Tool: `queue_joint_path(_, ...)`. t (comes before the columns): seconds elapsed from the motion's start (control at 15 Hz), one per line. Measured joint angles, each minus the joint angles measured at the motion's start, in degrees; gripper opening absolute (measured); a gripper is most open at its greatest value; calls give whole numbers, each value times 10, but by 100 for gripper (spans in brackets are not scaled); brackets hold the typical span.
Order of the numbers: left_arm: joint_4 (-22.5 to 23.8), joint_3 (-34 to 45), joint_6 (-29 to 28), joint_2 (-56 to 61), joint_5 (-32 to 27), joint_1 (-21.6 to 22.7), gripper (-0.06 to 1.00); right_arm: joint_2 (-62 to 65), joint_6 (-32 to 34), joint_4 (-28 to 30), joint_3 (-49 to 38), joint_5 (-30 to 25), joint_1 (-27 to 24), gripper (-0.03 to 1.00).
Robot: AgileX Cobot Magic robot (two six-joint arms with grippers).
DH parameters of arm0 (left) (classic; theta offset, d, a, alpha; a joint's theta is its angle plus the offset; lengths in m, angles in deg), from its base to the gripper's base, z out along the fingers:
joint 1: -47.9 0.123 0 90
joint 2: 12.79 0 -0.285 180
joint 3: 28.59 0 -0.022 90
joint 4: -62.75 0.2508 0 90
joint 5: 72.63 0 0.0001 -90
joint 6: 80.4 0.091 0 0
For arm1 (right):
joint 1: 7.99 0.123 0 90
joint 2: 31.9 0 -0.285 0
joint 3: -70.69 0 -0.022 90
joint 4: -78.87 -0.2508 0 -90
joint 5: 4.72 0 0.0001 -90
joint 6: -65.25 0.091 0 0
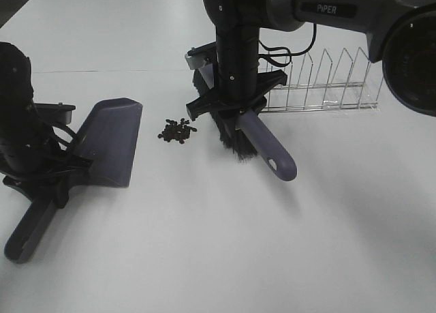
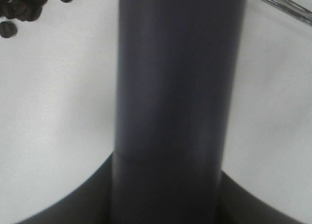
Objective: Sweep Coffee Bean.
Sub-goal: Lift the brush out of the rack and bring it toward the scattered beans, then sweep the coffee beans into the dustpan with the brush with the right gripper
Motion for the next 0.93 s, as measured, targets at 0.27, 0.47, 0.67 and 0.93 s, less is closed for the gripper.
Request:
queue_joint_path(0.27,0,-5,7,-3,3,0,31,-8,1,-8,6,3,1,32)
queue_joint_path(0.47,0,-49,10,-26,-17,0,31,-15,14,12,7,5,5,32)
queue_joint_path(0.67,1,-68,10,-38,-36,0,31,-15,16,34,7,5,5,32)
queue_joint_path(0.93,1,-69,12,-38,-38,0,31,-16,23,27,7,5,10,32)
